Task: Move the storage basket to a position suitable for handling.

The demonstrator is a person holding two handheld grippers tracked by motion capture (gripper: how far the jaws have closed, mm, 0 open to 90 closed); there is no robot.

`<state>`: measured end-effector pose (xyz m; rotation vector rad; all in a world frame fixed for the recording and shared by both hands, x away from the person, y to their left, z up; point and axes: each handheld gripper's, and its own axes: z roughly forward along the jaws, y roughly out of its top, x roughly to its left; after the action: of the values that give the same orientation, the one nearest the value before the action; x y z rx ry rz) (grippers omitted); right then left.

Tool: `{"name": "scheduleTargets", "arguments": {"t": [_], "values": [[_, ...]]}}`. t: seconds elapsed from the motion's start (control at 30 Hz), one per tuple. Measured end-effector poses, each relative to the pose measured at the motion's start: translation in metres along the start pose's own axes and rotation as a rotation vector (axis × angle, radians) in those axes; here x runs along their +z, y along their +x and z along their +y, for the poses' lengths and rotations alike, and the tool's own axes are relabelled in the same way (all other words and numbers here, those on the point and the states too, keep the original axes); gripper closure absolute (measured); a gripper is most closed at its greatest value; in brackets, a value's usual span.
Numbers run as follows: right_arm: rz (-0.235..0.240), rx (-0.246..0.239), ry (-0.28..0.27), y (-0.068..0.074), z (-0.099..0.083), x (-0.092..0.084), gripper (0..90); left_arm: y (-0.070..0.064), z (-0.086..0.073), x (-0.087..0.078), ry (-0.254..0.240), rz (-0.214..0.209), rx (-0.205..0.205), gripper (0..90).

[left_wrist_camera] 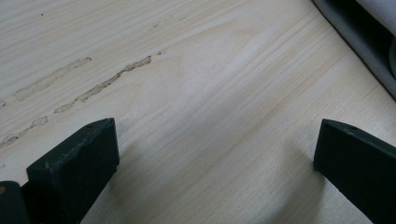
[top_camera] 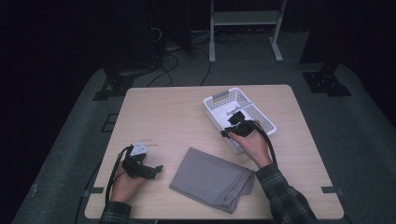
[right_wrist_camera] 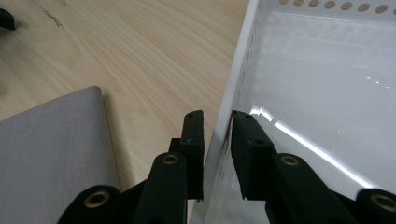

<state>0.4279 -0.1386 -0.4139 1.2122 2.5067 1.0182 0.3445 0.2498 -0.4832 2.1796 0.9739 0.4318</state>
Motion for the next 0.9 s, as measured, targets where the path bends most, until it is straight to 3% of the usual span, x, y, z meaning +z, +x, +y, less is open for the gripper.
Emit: {"name": "scheduleTargets", "arguments": {"t": [0.27, 0.5, 0.9], "values": [[-0.024, -0.006, 0.000, -0.002, -0.005, -0.007, 79.2, 0.000, -0.001, -0.001, 0.002, 0.003, 0.001, 0.0], [-0.066, -0.043, -0.008, -0.002, -0.009, -0.017, 83.3, -0.001, -0.002, -0.002, 0.000, 0.003, -0.002, 0.0], [-0.043, -0.041, -0.029, -0.006, -0.021, -0.039, 84.3, -0.001, -0.002, -0.002, -0.002, 0.003, -0.006, 0.0]]}}
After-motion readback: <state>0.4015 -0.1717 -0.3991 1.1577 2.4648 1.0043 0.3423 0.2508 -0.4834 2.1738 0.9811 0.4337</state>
